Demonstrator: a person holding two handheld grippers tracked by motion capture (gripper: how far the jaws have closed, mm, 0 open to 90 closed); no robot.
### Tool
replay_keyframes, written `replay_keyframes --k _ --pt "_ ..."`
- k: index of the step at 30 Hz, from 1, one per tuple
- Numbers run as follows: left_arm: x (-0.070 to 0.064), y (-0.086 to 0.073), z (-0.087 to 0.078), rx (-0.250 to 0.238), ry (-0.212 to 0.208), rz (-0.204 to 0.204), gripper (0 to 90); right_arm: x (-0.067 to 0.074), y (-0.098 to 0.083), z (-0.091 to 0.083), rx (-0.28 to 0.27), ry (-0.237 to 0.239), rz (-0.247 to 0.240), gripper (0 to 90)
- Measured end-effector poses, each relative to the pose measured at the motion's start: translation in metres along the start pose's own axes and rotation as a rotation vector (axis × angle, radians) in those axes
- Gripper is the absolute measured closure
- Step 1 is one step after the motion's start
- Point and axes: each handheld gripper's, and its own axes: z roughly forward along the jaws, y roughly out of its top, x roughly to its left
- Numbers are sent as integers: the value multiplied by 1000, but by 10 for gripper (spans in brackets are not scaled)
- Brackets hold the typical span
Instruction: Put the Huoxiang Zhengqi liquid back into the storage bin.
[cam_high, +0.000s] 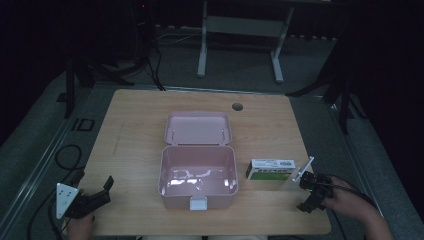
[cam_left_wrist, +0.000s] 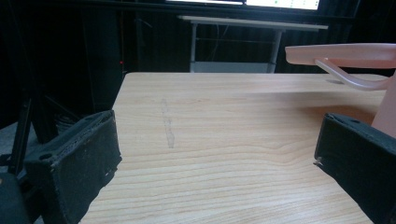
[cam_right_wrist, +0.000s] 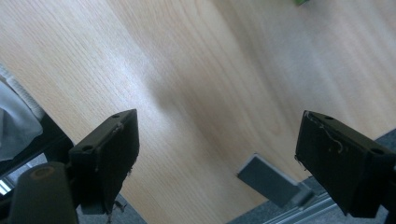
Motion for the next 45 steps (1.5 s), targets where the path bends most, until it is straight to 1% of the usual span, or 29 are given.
replay_keyframes --k 1,3,4,6,7,8,10,11,12,13,14,15,17,18,22,23,25,29,32,33,34,35,36,37,38,41,42,44,45 --pt "0 0 0 0 0 0 3 0 0 0 0 0 0 132" --pt "0 0 0 1 0 -1 3 -2 1 -6 -15 -5 1 131" --pt "0 0 0 1 0 -1 3 -5 3 -13 -26 -12 -7 131" --pt "0 0 0 1 -1 -1 3 -6 4 -18 -33 -25 -31 125" --pt "0 0 0 1 -1 -1 3 -6 4 -18 -33 -25 -31 125" --pt "0 0 0 2 -1 -2 3 -8 6 -23 -26 1 -35 113" --pt "0 0 0 1 -1 -2 3 -9 7 -24 -29 2 -34 113" --pt "0 0 0 2 -2 -2 3 -10 9 -27 -24 14 -47 113" --pt "0 0 0 3 -2 -2 4 -10 9 -28 -15 2 -59 114" --pt "0 0 0 3 -2 -2 3 -10 10 -28 -15 3 -74 114" --pt "0 0 0 2 -2 -2 3 -10 10 -28 -15 3 -74 114" --pt "0 0 0 2 -2 -2 3 -11 12 -31 -21 -4 -95 128" --pt "0 0 0 2 -2 -2 3 -12 13 -33 -22 -8 -99 128" --pt "0 0 0 2 -2 -2 3 -13 16 -37 -27 -23 -115 132" --pt "0 0 0 4 -2 -2 3 -17 20 -43 -39 -25 -126 141" --pt "0 0 0 4 -2 -2 3 -19 24 -47 -39 -27 -134 141" --pt "0 0 0 4 -2 -2 4 -20 26 -49 -39 -27 -134 141" --pt "0 0 0 4 -3 -2 3 -25 36 -59 -46 -54 -147 152" --pt "0 0 0 5 -3 -1 3 -28 46 -65 -27 -73 -129 152" --pt "0 0 0 5 -4 -2 3 -28 46 -65 -27 -73 -129 152" --pt "0 0 0 4 -3 -2 3 -30 55 -69 -28 -83 -125 152" --pt "0 0 0 4 -4 -3 3 -31 57 -71 -31 -89 -131 152" --pt "0 0 0 4 -4 -3 4 -31 61 -73 -35 -81 -137 161" --pt "0 0 0 3 -4 -3 4 -30 64 -74 -35 -73 -153 179" --pt "0 0 0 4 -5 -3 4 -29 68 -75 -34 -77 -174 179" --pt "0 0 0 3 -6 -4 4 -29 71 -76 -35 -67 -186 179" --pt "0 0 0 3 -7 -4 3 -26 79 -76 -29 -70 -223 198" --pt "0 0 0 3 -8 -5 4 -25 84 -74 -14 -72 -246 235" --pt "0 0 0 3 -8 -5 4 -24 87 -73 -12 -59 -271 236"
